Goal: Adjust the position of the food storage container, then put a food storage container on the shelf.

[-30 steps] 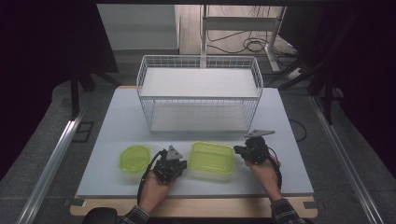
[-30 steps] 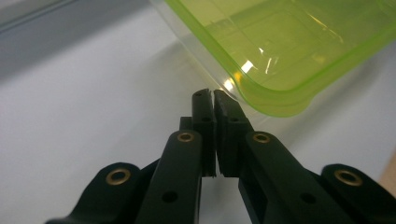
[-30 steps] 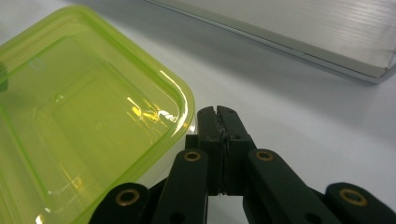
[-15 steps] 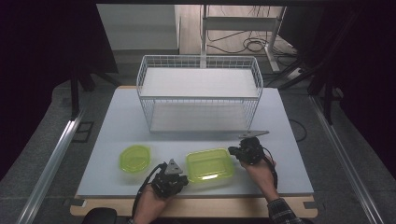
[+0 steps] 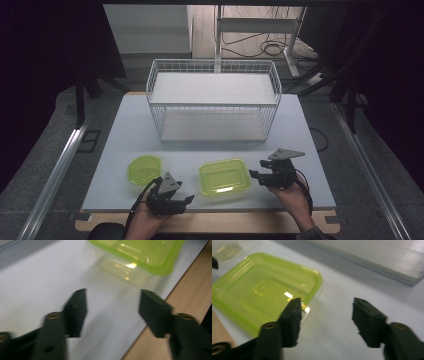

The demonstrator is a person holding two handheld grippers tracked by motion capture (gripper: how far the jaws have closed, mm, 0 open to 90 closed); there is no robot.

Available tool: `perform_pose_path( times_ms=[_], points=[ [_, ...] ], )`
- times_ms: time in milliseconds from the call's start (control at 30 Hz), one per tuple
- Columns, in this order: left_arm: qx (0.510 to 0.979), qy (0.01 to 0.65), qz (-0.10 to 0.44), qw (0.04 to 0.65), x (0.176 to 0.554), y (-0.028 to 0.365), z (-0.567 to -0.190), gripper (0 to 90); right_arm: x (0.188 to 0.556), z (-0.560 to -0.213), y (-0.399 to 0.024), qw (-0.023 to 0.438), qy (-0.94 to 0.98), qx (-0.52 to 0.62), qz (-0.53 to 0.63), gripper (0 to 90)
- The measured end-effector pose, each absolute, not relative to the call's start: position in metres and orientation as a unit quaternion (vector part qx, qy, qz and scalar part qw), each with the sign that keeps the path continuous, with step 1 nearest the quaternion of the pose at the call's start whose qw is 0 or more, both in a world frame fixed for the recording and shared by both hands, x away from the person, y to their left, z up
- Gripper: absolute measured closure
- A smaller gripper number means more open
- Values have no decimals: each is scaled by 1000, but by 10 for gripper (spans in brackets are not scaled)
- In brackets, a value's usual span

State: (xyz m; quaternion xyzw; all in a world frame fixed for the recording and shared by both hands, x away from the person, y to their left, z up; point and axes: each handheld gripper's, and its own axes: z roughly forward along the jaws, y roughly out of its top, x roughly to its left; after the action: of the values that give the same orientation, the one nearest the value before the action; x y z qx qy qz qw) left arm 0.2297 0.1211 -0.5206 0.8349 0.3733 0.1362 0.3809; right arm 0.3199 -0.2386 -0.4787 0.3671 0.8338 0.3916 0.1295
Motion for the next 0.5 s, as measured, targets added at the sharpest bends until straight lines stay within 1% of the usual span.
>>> perform_pose_path(
  times_ms=[67,133,167,233,300,333,367,500],
  points=[
    [838,375,140,371,228,123,-524,217,315,-481,-240,126,839,361,387,309],
    [838,377,144,366,227,123,-526,127,311,-484,-240,122,841,360,386,261],
    [838,375,142,369,227,123,-526,101,310,-486,-240,118,840,362,387,234],
    [836,372,138,379,226,122,-525,79,310,-489,-241,107,837,364,394,184],
    [835,365,137,388,226,120,-526,65,311,-491,-241,106,834,368,396,151],
    [839,359,144,382,225,117,-527,57,312,-492,-242,108,832,369,399,132],
    [839,359,144,382,225,117,-527,43,312,-492,-242,108,832,369,399,132],
    [844,348,152,379,225,115,-530,37,313,-493,-242,107,830,371,403,111]
  ],
)
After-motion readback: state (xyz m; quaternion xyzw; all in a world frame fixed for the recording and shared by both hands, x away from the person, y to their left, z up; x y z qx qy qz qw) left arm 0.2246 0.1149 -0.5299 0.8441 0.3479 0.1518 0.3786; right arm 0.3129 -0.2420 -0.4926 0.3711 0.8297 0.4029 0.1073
